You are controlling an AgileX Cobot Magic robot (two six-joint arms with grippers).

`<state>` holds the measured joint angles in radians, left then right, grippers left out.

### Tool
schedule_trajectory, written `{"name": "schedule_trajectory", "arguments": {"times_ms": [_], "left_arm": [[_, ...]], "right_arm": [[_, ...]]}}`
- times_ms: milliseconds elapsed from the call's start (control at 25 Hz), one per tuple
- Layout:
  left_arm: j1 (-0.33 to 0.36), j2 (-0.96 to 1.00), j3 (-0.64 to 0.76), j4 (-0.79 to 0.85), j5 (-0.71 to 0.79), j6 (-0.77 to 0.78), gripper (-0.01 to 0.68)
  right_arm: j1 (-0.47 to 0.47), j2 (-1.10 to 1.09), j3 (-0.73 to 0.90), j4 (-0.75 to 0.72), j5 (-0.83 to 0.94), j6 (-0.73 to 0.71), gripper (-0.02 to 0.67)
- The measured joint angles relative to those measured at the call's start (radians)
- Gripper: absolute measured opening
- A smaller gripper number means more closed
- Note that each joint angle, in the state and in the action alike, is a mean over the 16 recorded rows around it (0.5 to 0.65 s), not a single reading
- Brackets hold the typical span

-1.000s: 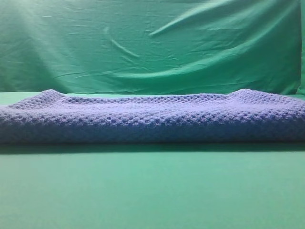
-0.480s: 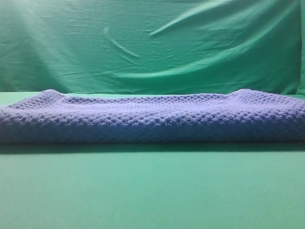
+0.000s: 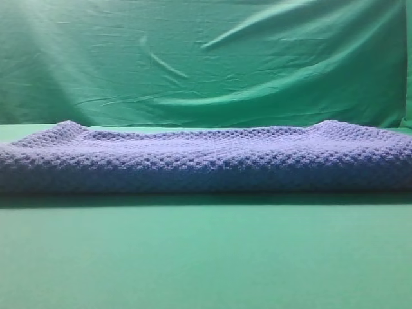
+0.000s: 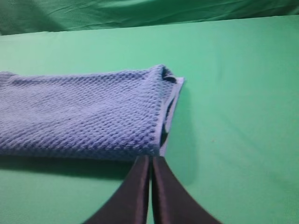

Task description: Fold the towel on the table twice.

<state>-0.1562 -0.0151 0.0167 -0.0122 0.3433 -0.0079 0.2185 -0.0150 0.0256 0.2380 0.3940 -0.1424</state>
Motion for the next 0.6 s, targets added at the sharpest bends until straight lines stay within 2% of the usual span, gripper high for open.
{"name": "schedule_trajectory", "arguments": {"times_ms": [280,600], "left_arm": [[0.091,0.0,0.0,-0.001,0.0,0.0,0.0],[0.117,0.0,0.0,-0.001,0.0,0.0,0.0]], "right_arm": [[-0.111,0.0,0.0,0.0,0.0,0.0,0.0],[-0.154,0.0,0.0,0.0,0.0,0.0,0.0]]}}
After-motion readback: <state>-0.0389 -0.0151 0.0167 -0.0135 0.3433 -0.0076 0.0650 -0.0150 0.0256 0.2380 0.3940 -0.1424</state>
